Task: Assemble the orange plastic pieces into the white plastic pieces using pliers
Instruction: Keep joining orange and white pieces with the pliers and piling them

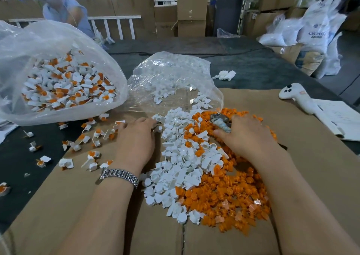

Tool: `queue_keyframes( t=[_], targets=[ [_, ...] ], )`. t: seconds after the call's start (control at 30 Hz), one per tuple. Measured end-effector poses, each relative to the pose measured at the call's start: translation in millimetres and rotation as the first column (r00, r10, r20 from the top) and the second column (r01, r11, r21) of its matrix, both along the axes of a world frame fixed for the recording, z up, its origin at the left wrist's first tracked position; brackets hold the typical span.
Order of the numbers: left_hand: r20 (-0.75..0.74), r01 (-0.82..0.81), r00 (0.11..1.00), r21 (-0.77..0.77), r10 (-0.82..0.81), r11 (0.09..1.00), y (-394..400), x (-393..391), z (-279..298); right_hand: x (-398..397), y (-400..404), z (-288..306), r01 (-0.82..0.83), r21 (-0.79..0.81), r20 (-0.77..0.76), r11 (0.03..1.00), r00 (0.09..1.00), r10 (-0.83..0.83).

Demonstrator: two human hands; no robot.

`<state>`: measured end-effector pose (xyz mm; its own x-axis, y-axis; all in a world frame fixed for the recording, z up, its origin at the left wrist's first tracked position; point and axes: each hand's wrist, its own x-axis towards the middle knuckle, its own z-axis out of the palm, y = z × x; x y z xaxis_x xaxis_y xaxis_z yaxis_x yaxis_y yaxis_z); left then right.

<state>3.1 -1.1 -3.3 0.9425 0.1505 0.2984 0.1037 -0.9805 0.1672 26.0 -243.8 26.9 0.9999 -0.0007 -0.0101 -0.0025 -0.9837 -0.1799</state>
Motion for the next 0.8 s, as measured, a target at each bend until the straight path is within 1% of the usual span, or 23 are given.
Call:
queue_keyframes(
  t=[0.07, 0.17, 0.3, 0.37, 0.4, 0.47, 0.53, 0.57, 0.6, 0.7, 0.77, 0.8],
  targets=[
    [0.033, 0.01, 0.999, -0.033, -0.009, 0.999, 0.3, -1.5, 2.6, 0.7, 0.6, -0.5, -0.003, -0.033, -0.007, 0.999, 1.0, 0.003],
    [0.037, 0.031, 0.999, -0.11, -0.027, 0.993, 0.3, -5.5, 6.9, 0.7, 3.2, -2.6, -0.03, -0.096, -0.013, 0.995, 0.999, 0.029],
    [0.11, 0.027, 0.994, -0.183, -0.007, 0.983, 0.2, -10.9, 7.1, 1.5, 3.5, -4.0, -0.039, -0.092, -0.01, 0.995, 0.999, 0.038],
    [0.168, 0.039, 0.986, -0.276, 0.008, 0.96, 0.4, -11.4, 6.2, 1.1, 3.0, -2.4, -0.042, -0.058, 0.01, 0.997, 0.999, 0.043],
    [0.19, 0.046, 0.981, -0.36, 0.025, 0.932, 0.3, -11.4, 6.6, 0.9, 3.7, -0.8, -0.052, -0.038, 0.036, 0.998, 0.998, 0.053],
    [0.2, 0.065, 0.978, -0.562, 0.059, 0.824, 0.0, -11.6, 8.3, 0.0, 6.6, 4.1, -0.114, 0.032, 0.126, 0.993, 0.986, 0.109],
    [0.187, 0.095, 0.98, -0.747, 0.072, 0.658, 0.0, -12.5, 10.6, -1.3, 12.2, 9.5, -0.24, 0.166, 0.22, 0.956, 0.955, 0.201],
    [0.181, 0.107, 0.981, -0.808, 0.072, 0.579, 0.0, -13.3, 12.1, -2.8, 16.1, 11.5, -0.3, 0.229, 0.238, 0.926, 0.94, 0.246],
    [0.171, 0.112, 0.983, -0.85, 0.069, 0.515, -0.2, -13.7, 13.4, -4.3, 20.6, 12.3, -0.346, 0.254, 0.23, 0.903, 0.929, 0.291],
    [0.132, 0.106, 0.989, -0.946, 0.064, 0.307, -2.9, -14.4, 16.4, -7.6, 31.5, 7.6, -0.403, 0.153, 0.146, 0.902, 0.912, 0.382],
    [0.113, 0.104, 0.992, -0.981, 0.048, 0.166, -5.6, -14.8, 18.6, -7.0, 34.4, 3.7, -0.404, 0.126, 0.135, 0.906, 0.912, 0.387],
    [0.108, 0.103, 0.994, -0.988, 0.032, 0.113, -6.7, -15.0, 19.6, -6.0, 34.8, 2.5, -0.397, 0.129, 0.132, 0.909, 0.915, 0.381]
  ],
)
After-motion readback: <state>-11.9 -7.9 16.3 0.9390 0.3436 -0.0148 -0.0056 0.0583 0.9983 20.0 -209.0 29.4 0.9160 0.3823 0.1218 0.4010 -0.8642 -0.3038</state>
